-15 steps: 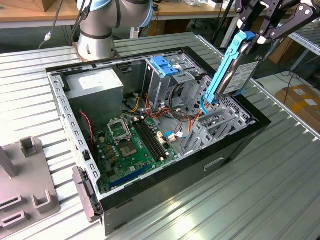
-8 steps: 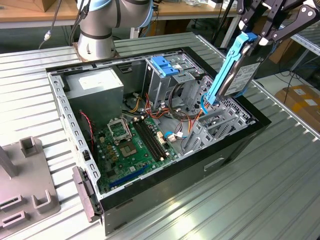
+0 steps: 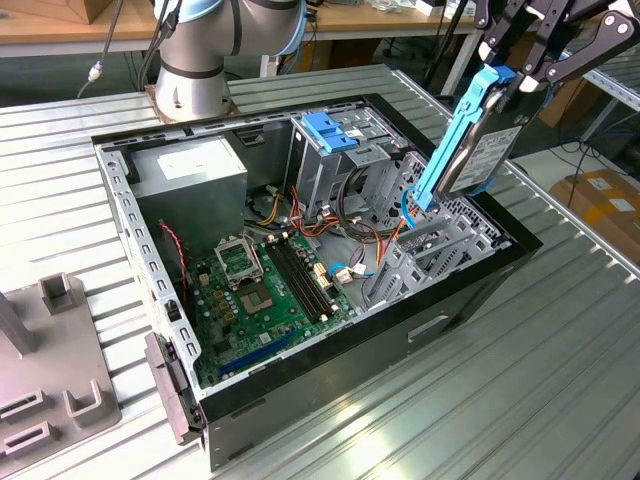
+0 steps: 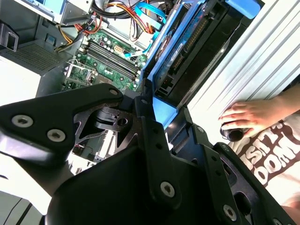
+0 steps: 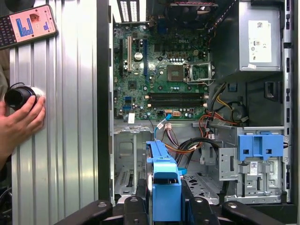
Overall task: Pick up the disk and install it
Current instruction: 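Pick up the disk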
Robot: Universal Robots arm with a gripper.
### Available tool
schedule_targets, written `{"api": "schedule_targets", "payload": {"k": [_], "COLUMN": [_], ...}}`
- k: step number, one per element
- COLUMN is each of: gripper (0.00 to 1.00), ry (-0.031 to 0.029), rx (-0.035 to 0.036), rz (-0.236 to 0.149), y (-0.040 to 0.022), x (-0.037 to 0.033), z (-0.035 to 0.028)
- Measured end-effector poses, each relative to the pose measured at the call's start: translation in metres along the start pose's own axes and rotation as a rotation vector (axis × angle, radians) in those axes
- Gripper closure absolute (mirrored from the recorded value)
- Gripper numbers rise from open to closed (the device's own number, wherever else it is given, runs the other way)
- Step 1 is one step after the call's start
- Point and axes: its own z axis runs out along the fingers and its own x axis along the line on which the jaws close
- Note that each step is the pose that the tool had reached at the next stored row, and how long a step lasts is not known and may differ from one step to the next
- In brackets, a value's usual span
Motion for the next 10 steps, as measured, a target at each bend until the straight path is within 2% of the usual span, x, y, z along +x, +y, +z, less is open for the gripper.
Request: {"api": "schedule_targets", "payload": {"k": [3, 6, 10], "gripper": [0.64, 0.64, 0.64], "ry": [0.0, -0.0001, 0.0002], "rx": [0.0, 0.0, 0.0], "rz": [0.0, 0.0, 0.0], "y": [0.0, 0.0, -0.0001], "x": [0.0003, 0.0035, 0.0052], "z": [0.0, 0.0, 0.0035]}}
